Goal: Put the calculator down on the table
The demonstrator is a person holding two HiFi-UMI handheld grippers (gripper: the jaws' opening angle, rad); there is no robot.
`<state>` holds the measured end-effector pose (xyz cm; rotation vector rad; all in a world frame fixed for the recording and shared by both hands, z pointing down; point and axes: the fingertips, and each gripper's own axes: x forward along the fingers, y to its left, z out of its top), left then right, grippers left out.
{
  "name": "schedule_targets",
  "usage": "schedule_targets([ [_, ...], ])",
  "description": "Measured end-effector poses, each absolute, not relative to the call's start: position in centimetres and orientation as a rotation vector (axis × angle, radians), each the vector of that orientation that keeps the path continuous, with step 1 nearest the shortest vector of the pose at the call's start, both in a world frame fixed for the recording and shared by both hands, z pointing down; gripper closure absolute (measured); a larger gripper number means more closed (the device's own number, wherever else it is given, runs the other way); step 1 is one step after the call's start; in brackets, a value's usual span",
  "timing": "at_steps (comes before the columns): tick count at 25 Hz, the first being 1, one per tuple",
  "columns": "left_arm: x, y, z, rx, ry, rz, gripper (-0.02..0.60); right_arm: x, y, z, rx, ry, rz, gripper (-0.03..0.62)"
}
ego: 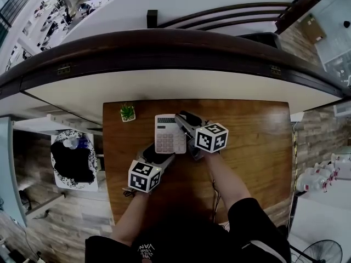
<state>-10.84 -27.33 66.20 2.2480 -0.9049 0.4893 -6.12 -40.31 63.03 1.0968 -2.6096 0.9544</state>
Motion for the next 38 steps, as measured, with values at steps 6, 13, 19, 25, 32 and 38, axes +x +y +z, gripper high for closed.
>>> schedule_targets([
  [6, -10.4, -27.2, 67.4, 2.256, -0.902, 0.659, 0.239, -6.8, -40.9, 63.0, 1.085, -2.582, 0.804, 0.488],
  [13, -10.3, -27.1, 68.5, 2.281, -0.928, 0.785, 0.241, -6.8, -41.0, 63.2, 1.084, -2.553, 0.699, 0.487],
  [19, -10.5, -26.7, 69.0, 2.296, -0.912, 0.83, 0.241, -6.5, -40.8, 63.8, 1.111, -2.501, 0.616, 0.466],
  [25, -10.8, -26.5, 68.7, 2.311, -0.936, 0.842, 0.241, -6.5, -40.4, 63.5, 1.094, -2.487, 0.558, 0.461],
  [32, -11.5, -26.0, 67.9, 2.305, -0.975, 0.818, 0.241, -5.4, -38.8, 63.2, 1.133, -2.459, 0.591, 0.461],
  [38, -12.6, -25.8, 65.8, 2.316, -1.079, 0.768, 0.241, -4.2, -36.1, 62.4, 1.206, -2.449, 0.644, 0.461],
])
